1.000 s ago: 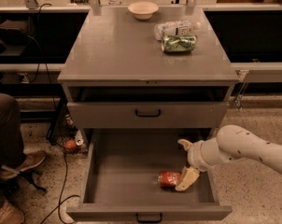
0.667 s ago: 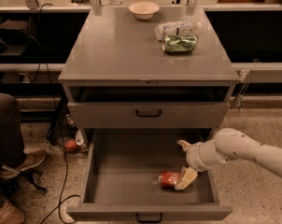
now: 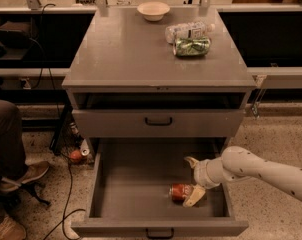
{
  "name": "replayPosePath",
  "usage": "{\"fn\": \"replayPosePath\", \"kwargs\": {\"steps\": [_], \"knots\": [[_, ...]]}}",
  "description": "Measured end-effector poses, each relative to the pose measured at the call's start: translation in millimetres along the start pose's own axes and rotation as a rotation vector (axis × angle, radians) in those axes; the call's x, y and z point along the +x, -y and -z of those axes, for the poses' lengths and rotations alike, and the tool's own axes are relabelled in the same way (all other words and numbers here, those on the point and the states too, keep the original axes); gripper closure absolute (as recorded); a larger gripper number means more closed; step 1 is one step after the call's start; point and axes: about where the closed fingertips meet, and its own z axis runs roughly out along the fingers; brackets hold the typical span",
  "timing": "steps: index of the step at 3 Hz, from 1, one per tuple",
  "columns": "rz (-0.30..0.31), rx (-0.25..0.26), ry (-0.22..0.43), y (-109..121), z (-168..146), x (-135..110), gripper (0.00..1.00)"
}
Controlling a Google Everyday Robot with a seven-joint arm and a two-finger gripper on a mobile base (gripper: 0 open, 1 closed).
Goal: Pick coke can from middle drawer and place on counter
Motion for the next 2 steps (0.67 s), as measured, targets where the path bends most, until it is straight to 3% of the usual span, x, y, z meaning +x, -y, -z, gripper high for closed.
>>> {"fn": "replayPosePath", "kwargs": {"steps": [2], "knots": [[0.025,-0.034,-0.030,-8,-52,21,0.03]]}}
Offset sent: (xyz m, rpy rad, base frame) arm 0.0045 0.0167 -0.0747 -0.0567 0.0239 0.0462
